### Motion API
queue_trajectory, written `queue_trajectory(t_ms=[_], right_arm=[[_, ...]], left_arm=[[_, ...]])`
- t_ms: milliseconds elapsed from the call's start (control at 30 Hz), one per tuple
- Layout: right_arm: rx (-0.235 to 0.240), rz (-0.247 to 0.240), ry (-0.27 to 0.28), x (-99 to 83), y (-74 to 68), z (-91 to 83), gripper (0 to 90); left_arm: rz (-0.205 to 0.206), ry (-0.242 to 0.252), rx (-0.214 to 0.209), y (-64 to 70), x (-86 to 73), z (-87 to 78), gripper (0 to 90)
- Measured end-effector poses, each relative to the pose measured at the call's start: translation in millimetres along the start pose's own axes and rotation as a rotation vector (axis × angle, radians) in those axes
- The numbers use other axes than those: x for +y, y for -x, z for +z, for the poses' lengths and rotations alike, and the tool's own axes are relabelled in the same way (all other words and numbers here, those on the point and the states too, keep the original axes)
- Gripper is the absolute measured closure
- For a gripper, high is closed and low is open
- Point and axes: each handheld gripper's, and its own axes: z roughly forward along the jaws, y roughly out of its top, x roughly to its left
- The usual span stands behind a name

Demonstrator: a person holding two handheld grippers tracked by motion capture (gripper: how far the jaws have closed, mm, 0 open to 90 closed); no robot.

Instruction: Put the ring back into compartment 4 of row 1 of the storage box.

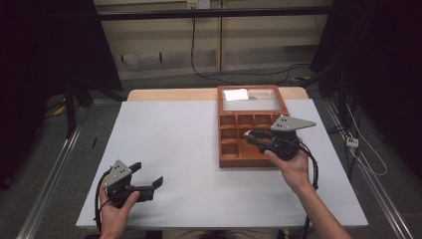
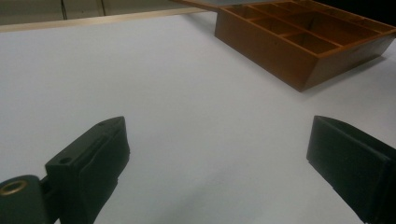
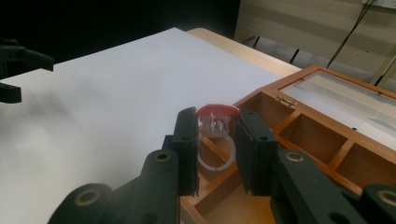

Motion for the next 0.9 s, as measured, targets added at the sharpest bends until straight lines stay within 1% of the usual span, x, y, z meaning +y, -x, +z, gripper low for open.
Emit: queue_trajectory(t_ms=[267, 467, 567, 733, 867, 900], right_arm=[[-0.044, 0.019, -0.01, 2.1, 16.5, -7.8, 71.0], [-0.075, 0.039, -0.005, 6.3, 29.9, -12.6, 71.0], [-0.101, 0.049, 0.002, 6.9, 35.7, -14.9, 71.1], [-0.125, 0.059, -0.006, 7.5, 45.0, -16.1, 71.1], [-0.147, 0.07, -0.009, 8.4, 52.7, -17.8, 71.1], [-0.154, 0.072, -0.009, 8.9, 54.9, -18.7, 71.1]], left_arm=[[-0.002, -0.003, 0.0, 0.0, -0.4, 0.1, 5.6], [-0.011, -0.003, 0.002, -0.6, -0.7, 0.7, 5.6], [-0.009, -0.004, 0.001, -1.2, -0.8, 0.6, 5.6], [-0.005, -0.008, 0.002, -0.3, -0.6, 0.7, 5.6], [-0.014, 0.0, 0.002, -0.5, -0.8, 0.8, 5.6], [-0.011, -0.002, 0.0, -0.9, -0.9, 0.6, 5.6]])
